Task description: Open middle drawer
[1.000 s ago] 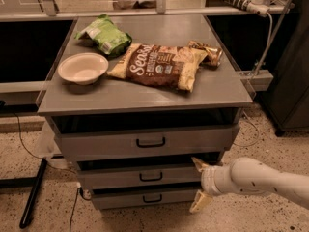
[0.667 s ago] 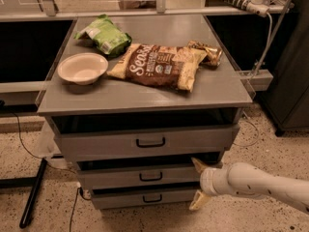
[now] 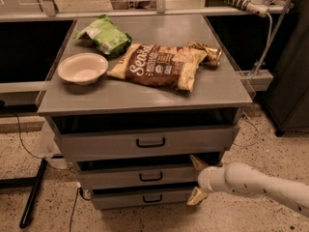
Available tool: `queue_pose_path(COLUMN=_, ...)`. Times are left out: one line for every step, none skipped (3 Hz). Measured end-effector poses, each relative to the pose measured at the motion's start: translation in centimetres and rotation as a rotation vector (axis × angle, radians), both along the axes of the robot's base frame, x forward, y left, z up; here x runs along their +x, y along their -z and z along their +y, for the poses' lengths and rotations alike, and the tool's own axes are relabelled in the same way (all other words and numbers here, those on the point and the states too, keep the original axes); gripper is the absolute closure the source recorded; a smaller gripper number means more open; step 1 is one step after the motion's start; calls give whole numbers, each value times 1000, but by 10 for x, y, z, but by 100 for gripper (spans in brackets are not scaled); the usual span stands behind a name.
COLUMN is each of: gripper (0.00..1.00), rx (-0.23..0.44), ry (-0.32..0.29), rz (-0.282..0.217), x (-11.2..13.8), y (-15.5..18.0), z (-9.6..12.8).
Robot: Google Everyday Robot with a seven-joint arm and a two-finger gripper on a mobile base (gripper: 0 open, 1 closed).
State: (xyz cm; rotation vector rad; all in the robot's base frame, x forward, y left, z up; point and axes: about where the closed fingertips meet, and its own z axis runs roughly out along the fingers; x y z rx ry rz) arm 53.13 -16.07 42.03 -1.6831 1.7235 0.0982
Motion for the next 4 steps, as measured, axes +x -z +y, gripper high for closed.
queue_pose_path(gripper=0, rx=63, ry=9, rz=-18, x=46, y=-9, z=-9)
queue_pose_path(gripper=0, rx=63, ry=9, rz=-18, x=46, y=-9, z=-9)
queue_pose_path(gripper=0, rx=67, ry=5, rz=11, x=46, y=0, z=-9)
queue_pose_path(gripper=0, rx=98, ry=-8, rz=73, x=32, y=8, z=-13)
